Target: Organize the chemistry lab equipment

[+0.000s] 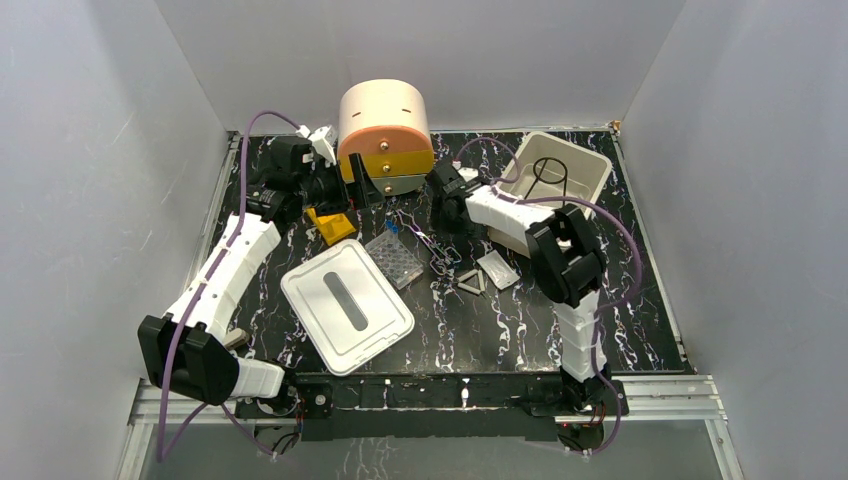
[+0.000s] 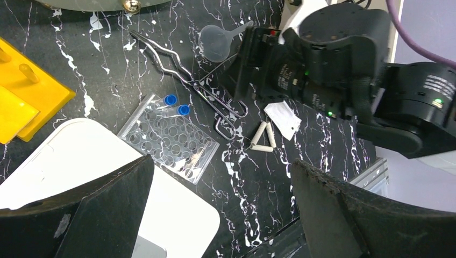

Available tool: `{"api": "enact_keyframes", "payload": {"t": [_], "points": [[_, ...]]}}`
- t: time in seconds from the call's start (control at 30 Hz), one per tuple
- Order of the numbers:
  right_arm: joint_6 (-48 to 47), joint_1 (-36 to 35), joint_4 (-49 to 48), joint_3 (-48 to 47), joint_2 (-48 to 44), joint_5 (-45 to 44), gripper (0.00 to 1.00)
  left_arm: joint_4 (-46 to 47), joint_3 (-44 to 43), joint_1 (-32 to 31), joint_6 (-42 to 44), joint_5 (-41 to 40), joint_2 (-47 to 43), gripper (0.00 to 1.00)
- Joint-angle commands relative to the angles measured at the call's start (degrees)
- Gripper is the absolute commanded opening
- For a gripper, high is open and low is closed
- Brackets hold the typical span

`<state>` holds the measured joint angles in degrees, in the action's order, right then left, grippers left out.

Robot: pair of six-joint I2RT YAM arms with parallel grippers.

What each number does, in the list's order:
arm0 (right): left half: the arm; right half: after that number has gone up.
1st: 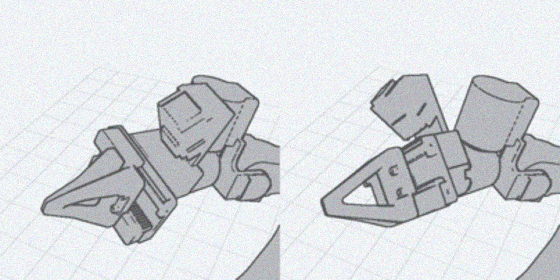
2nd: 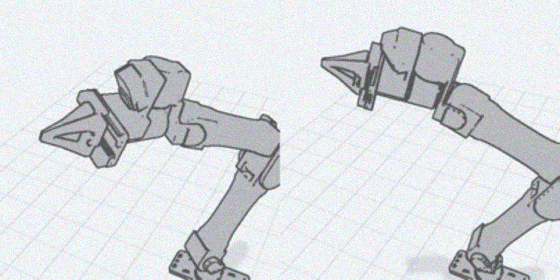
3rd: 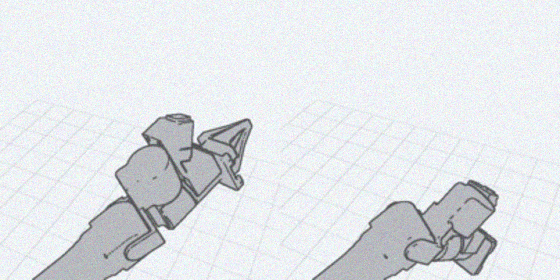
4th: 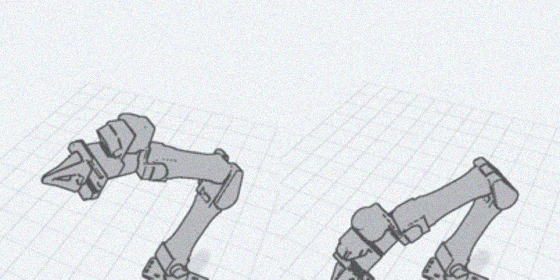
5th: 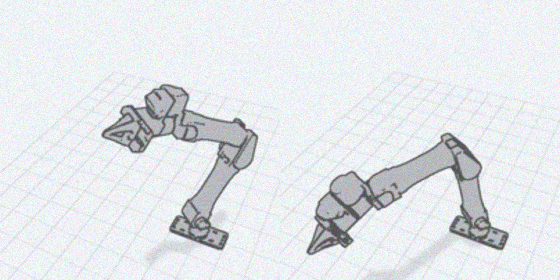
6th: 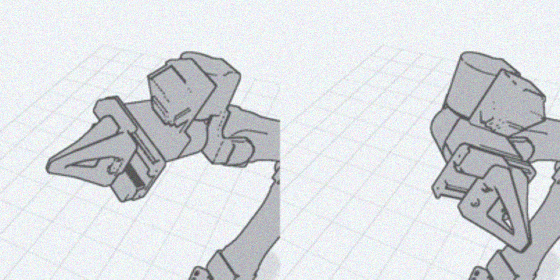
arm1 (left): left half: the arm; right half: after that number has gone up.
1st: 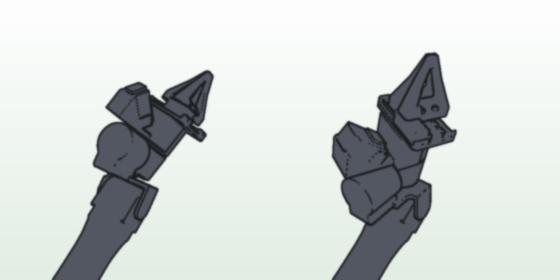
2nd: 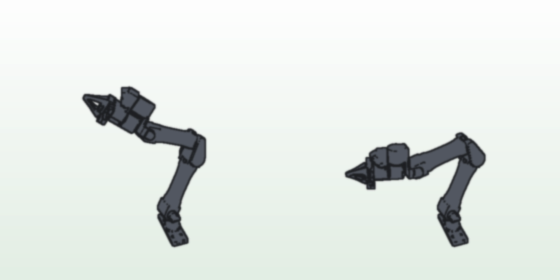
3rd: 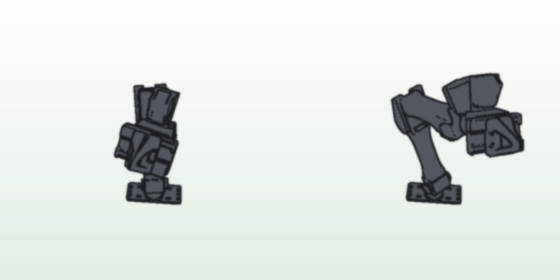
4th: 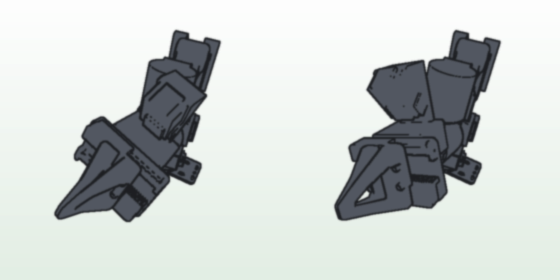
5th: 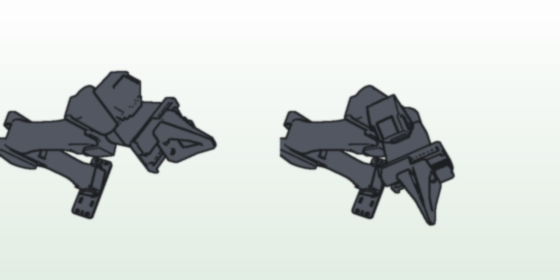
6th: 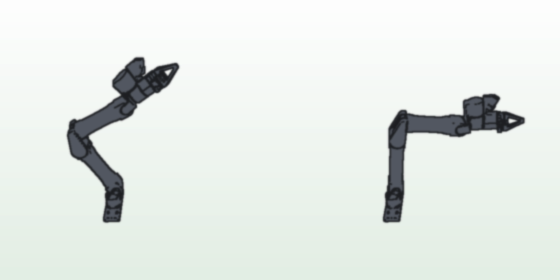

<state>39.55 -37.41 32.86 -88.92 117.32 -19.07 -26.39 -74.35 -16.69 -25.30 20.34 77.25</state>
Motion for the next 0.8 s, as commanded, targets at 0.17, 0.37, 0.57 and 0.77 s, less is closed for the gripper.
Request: {"api": "enact_keyframes", "payload": {"t": [0.17,0.37,0.57,0.77], "points": [[7.28,-1.09,-0.52,-7.42,4.81,-6.65,0.78,-3.34,-1.53,-0.22,2.12,-0.09,-0.17,0.98],[9.24,-1.11,-0.03,-7.81,4.81,-8.76,0.77,-3.94,-1.84,-0.27,2.46,-0.41,0.04,0.98],[10.08,-1.21,2.08,-10.68,7.95,-9.17,0.77,-4.14,-2.07,-0.25,2.70,-0.25,0.56,0.98],[11.85,-1.31,5.77,-12.57,10.24,-12.25,0.74,-4.41,-2.16,-0.28,2.80,0.18,0.71,0.98]]}}
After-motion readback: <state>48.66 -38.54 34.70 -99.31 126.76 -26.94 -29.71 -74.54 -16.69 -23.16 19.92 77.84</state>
